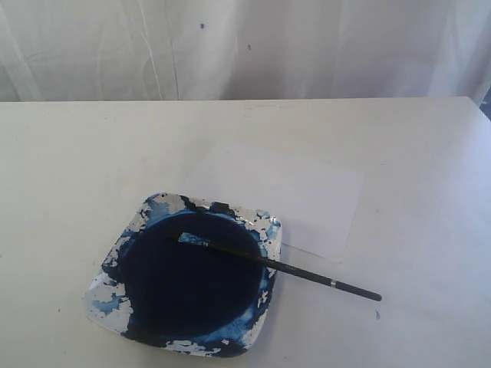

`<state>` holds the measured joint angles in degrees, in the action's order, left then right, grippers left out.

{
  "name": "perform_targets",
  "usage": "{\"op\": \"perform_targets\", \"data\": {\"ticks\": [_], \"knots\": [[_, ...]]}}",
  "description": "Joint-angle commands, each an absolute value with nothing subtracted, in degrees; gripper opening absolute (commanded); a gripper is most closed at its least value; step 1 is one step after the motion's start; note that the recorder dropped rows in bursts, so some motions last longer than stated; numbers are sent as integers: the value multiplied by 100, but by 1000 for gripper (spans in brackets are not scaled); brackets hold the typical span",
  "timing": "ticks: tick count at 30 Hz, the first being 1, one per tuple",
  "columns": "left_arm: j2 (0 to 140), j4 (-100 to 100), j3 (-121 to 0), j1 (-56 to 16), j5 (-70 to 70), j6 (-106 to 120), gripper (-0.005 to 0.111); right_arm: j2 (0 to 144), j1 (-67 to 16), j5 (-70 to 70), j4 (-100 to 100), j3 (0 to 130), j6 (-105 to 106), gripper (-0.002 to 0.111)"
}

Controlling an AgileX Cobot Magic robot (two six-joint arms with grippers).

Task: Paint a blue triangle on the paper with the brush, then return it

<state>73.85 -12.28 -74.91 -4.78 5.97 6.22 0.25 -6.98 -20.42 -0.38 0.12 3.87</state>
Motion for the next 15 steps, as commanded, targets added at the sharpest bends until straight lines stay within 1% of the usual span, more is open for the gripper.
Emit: {"op": "perform_targets", "data": {"ticks": [1,6,9,12,15], "knots": [[8567,-1406,-8743,-487,2465,1200,0,0,-693,-2007,-35,0,398,0],[9893,-3027,-9936,-474,4288,3246,0,0,-693,-2007,-35,0,398,0],[10785,-3978,-10558,-474,5205,3897,0,0,-693,-2007,-35,0,398,0],[11563,-4460,-10967,-474,5569,4106,0,0,-693,-2007,-35,0,398,0],[12203,-4506,-11183,-474,5476,4251,0,0,-693,-2007,-35,0,398,0]]}}
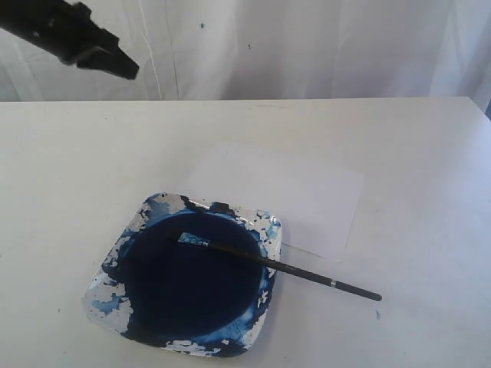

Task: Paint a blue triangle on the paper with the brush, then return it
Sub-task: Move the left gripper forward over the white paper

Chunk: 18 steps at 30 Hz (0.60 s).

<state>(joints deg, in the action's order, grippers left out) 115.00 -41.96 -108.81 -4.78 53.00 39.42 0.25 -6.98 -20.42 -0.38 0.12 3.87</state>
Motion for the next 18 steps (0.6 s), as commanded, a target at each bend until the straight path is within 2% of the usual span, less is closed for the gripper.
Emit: {"op": "perform_targets", "data": {"ticks": [1,10,18], "knots": [[12399,-4506,-11214,-485,5436,4306,0,0,-693,-2007,-35,0,398,0],[13385,-4726,-11223,-795,4877,5218,0,0,-693,-2007,-35,0,398,0],[13506,-4917,-11223,-872,4964,6049,0,0,-693,-2007,-35,0,398,0]]}}
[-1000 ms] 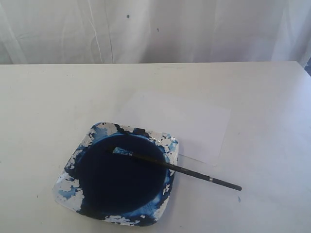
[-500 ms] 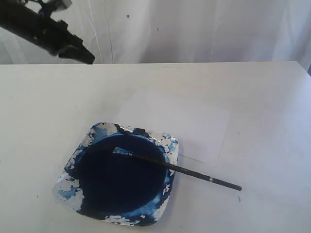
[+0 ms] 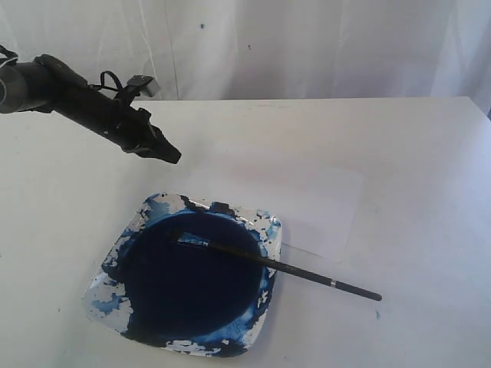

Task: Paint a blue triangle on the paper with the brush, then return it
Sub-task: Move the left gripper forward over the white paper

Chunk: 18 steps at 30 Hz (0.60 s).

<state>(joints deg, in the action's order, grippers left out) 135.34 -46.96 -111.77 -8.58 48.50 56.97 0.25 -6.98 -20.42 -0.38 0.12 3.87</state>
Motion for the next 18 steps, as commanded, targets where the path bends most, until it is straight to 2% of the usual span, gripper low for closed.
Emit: {"op": "perform_targets", "data": {"ticks": [1,18], "knots": [[13532,-4918,-11223,-872,4987,6153,0,0,-693,-2007,-35,0,398,0],[13765,-4786,-11211,-1496,4670,6448,0,0,-693,-2007,-35,0,398,0]]}}
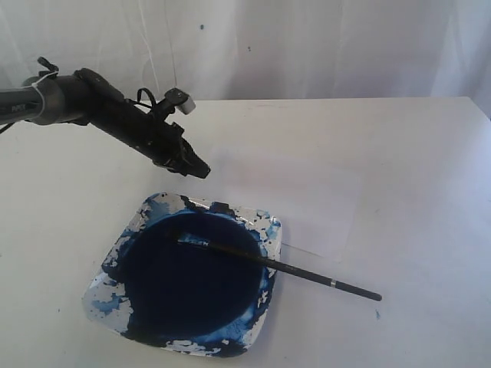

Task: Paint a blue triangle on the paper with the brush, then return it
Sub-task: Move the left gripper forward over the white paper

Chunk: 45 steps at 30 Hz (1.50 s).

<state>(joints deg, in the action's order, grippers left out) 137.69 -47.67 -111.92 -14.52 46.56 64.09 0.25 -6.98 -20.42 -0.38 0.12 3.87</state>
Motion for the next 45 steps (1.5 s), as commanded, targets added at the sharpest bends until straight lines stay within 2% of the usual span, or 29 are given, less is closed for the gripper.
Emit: {"op": "perform_targets", "data": {"ticks": [1,6,37,45], "knots": [[13765,-4786,-11211,-1497,4660,6448,0,0,-693,-2007,-35,0,398,0],[13765,-4225,-11202,-1497,4409,6096,0,0,-693,-2007,-35,0,398,0],[13956,-4187,-11202,-1509,4503,5992,0,0,-693,-1919,301,0,695,0],[13956,-4187,-11202,-1509,4490,5992,0,0,-693,947,381,0,853,0]]}}
